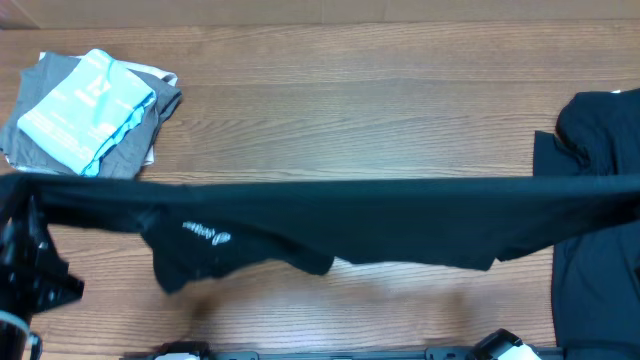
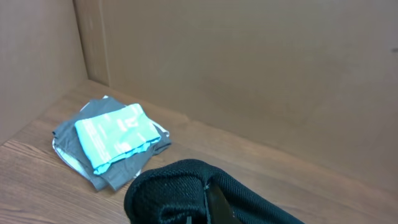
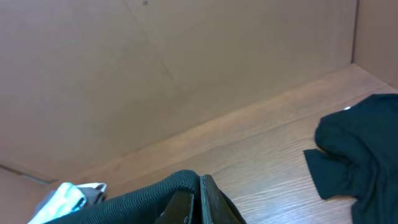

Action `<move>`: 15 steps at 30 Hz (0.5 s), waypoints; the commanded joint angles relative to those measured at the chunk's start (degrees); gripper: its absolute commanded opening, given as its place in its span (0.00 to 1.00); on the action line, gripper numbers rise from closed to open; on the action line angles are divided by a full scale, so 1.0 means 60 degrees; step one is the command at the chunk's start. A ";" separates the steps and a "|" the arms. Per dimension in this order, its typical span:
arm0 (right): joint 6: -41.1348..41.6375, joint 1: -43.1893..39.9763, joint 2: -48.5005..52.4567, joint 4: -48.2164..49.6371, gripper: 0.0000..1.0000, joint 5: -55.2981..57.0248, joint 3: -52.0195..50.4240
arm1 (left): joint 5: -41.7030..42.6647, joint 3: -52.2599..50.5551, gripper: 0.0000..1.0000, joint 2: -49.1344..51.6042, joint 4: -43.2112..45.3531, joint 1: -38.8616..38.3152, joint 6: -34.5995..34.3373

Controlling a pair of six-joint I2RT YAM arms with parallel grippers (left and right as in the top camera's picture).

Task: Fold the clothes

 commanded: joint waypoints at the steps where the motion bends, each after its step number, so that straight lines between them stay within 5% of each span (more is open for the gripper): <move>1: 0.0076 -0.0044 -0.0055 0.0069 0.04 -0.0033 0.0452 | -0.0481 0.0087 0.04 -0.0390 0.0044 0.0044 0.0102; 15: 0.0918 -0.0044 -0.0055 0.0069 0.04 -0.0736 0.0506 | -0.0335 -0.0313 0.04 -0.0976 0.0044 0.0044 -0.0302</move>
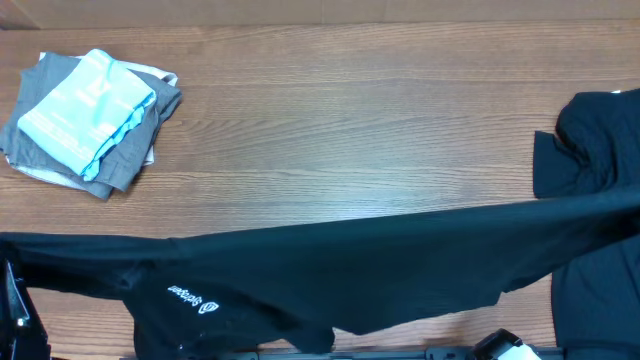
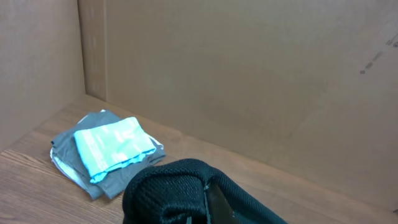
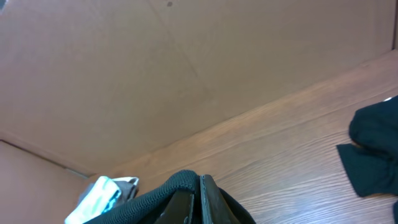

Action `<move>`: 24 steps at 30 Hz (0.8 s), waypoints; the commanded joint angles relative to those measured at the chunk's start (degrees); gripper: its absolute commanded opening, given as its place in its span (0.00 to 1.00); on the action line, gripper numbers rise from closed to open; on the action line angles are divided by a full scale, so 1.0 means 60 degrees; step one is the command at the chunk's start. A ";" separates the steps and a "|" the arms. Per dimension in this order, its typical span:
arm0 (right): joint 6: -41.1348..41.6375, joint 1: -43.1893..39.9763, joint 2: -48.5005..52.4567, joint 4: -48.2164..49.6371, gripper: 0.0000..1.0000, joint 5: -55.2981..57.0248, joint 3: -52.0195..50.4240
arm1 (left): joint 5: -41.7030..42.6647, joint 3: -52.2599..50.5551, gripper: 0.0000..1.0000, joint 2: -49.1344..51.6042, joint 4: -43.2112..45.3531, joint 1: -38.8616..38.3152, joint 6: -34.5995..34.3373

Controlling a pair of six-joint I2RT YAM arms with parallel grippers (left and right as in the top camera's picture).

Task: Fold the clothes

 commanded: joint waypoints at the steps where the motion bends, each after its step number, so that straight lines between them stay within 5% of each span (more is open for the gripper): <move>1: 0.0466 -0.0044 -0.0055 0.0073 0.04 0.0106 -0.0036 | -0.0331 -0.0503 0.04 0.0044 0.0040 0.0044 -0.0127; 13: 0.1038 -0.0047 -0.0055 0.0073 0.04 0.0718 -0.2273 | -0.0914 -0.2801 0.04 0.0047 0.0076 0.0044 -0.0452; 24: 0.0801 -0.0561 0.0007 0.0073 0.04 0.1184 -0.2561 | -0.0984 -0.4291 0.04 0.0477 0.0823 0.0047 -0.0444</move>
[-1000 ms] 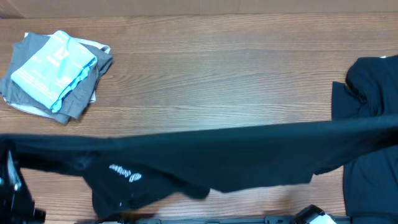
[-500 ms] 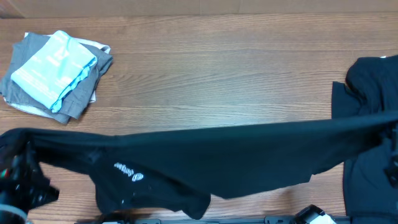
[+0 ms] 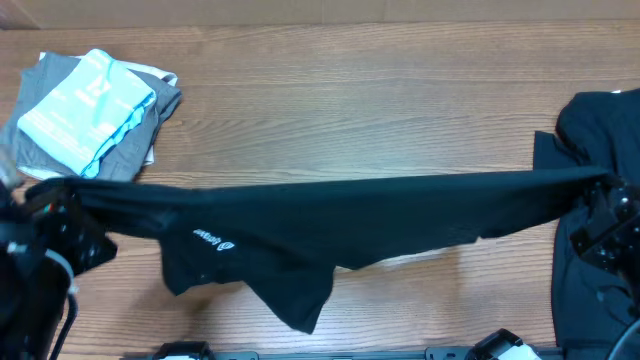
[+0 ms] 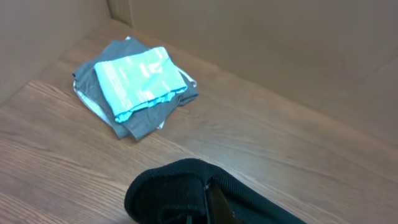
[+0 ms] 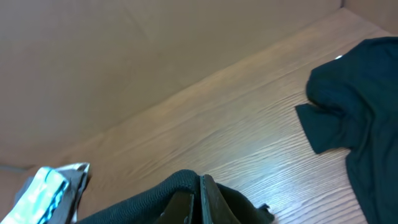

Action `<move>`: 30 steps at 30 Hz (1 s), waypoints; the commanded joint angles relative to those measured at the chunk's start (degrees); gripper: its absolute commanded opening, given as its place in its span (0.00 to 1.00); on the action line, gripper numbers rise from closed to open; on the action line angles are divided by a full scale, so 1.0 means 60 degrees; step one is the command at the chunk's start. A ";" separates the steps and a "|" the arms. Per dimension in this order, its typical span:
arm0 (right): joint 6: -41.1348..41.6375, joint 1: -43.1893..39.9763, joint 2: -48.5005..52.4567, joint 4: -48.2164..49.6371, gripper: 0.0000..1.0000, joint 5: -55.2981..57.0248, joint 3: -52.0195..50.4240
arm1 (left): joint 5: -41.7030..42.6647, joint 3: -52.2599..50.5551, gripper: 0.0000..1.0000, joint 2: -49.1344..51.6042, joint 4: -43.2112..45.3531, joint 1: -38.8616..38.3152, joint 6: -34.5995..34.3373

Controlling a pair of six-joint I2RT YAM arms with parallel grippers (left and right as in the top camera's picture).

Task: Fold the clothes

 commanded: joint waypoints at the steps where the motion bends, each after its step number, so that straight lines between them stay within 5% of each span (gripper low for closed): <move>1: -0.0204 -0.0419 -0.0025 0.0069 0.04 0.0597 0.0033 | -0.0448 -0.0288 0.04 0.0302 0.0302 0.0047 -0.0131; 10: -0.1457 -0.2357 0.1129 0.0233 0.04 -0.0667 0.0051 | -0.0433 -0.0310 0.04 0.0557 0.0459 0.0047 -0.0117; 21: -0.4965 -0.9045 0.2991 0.0787 0.04 -0.7970 0.0040 | -0.0317 -0.0404 0.04 0.0794 0.0816 0.0047 -0.0025; 30: -0.5533 -0.9511 0.5311 0.0841 0.04 -0.8415 0.0036 | 0.0317 -0.1552 0.04 0.1920 0.1654 0.0047 -0.0018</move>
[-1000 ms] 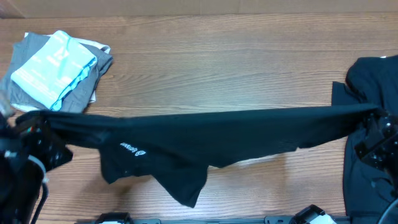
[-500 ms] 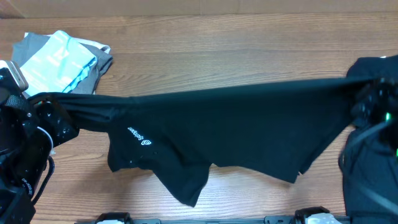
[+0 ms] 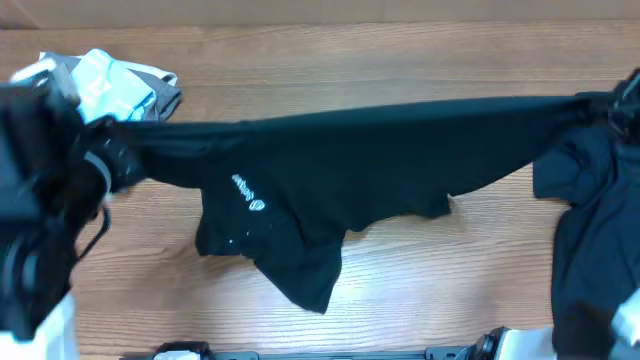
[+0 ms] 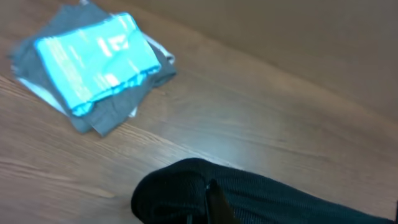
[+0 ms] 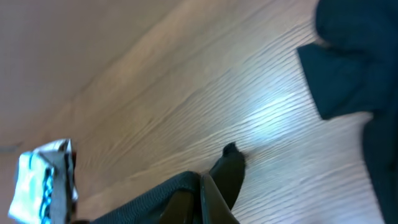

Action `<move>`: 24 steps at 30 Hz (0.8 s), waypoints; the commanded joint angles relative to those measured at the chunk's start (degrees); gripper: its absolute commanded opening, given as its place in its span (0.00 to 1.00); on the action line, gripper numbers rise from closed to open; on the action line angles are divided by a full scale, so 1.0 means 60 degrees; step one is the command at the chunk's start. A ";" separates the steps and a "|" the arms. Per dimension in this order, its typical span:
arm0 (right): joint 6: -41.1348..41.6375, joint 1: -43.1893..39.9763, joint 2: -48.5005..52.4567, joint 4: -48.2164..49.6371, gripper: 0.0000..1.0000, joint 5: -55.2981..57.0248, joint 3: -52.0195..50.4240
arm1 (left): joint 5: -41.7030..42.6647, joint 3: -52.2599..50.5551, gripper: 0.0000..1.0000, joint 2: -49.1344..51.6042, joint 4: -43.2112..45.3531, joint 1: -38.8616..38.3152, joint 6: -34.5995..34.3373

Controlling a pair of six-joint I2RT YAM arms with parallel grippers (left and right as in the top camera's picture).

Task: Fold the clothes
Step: 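Lower the stretched shirt onto the table with both grippers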

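A black garment point(image 3: 340, 160) with a small white logo point(image 3: 247, 194) hangs stretched across the table, its lower part trailing on the wood. My left gripper point(image 3: 105, 150) is shut on its left end, where black mesh cloth point(image 4: 186, 193) bunches over the fingers. My right gripper point(image 3: 605, 105) is shut on the right end, with cloth point(image 5: 186, 190) wrapped around the jaws. A pile of dark clothes point(image 3: 600, 230) lies at the right edge.
A folded stack of grey and light-blue clothes point(image 3: 110, 85), also the folded stack point(image 4: 93, 62), sits at the far left corner. Brown cardboard walls point(image 4: 311, 31) close off the back of the wooden table point(image 3: 350, 60).
Both grippers have moved toward the back of the table, carrying the stretched black garment with them. The garment's lower part now drags on the wood in the middle.
The garment was held taut between both grippers across the table's middle. Then it was nearer the front edge. Then it was back at mid-table, and now it is stretched near the back, both grippers holding throughout.
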 commanded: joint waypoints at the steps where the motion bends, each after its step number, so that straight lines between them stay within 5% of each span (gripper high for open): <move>1: -0.0379 -0.0266 0.0798 0.0517 0.04 0.0306 0.0036 | -0.0317 -0.0918 0.04 0.0761 0.0812 0.0080 0.0004; 18: -0.0379 0.0998 0.2371 0.2623 0.04 0.0350 -0.0663 | 0.0918 -0.2528 0.04 0.3818 0.4011 -0.0062 0.0040; 24: -0.0379 0.1100 0.2583 0.5883 0.04 0.0350 -0.3311 | 0.0940 -0.2528 0.04 0.5319 0.5475 -0.0149 0.0040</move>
